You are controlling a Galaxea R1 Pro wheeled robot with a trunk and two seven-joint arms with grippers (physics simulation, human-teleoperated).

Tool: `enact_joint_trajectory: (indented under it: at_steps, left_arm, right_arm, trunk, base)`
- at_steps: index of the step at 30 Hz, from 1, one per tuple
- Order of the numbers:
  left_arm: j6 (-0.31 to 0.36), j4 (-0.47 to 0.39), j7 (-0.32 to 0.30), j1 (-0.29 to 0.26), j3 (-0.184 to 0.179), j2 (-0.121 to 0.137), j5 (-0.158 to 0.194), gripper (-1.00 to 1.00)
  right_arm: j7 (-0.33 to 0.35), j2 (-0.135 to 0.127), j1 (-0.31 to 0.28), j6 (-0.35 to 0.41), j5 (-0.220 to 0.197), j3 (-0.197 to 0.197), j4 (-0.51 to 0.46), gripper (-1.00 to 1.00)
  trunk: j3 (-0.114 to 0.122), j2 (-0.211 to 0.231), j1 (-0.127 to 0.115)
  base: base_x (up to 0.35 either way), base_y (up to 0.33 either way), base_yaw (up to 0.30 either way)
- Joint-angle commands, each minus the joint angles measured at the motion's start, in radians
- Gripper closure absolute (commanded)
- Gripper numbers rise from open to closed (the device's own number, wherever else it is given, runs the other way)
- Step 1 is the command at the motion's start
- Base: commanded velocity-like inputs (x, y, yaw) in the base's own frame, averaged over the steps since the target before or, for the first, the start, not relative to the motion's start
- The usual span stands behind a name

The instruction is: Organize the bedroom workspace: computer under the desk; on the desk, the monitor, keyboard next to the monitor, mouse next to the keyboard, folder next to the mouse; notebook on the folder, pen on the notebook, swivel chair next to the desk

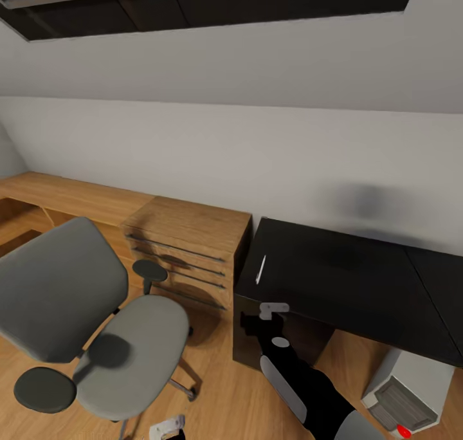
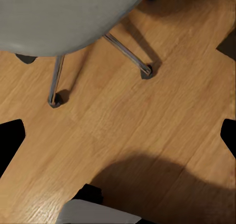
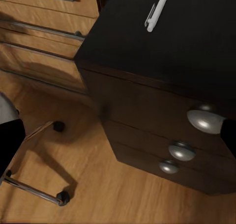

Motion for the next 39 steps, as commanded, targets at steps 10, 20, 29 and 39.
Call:
enact_joint_trajectory:
  at_steps: [10,20,29,39]
  left_arm:
    - [0.324,-0.463,0.026,-0.001,0.191,0.006,0.019,-1.00]
    - [0.578,-0.621,0.033,-0.001,0.336,-0.007,0.018,-1.00]
    - [0.576,-0.676,0.035,-0.001,0.261,-0.005,0.018,-1.00]
    - [0.576,-0.707,0.040,0.000,0.207,0.008,0.017,-1.00]
  right_arm:
    - [-0.005,-0.010,-0.001,0.004,-0.004,0.001,-0.003,-1.00]
    - [-0.007,-0.026,-0.005,-0.010,0.001,-0.007,0.042,-1.00]
    - [-0.005,-0.010,-0.160,-0.025,0.033,-0.007,0.268,-1.00]
    - [0.005,0.052,-0.333,-0.060,0.038,-0.007,0.541,-1.00]
  trunk:
    - [-0.004,-0.001,0.000]
    - [-0.004,-0.001,0.000]
    - [-0.004,-0.001,0.000]
    - [-0.004,-0.001,0.000]
  base:
    - [0.000,0.000,0.094]
    - [0.126,0.000,0.002]
    - [0.313,0.000,0.000]
    - [0.168,0.000,0.000]
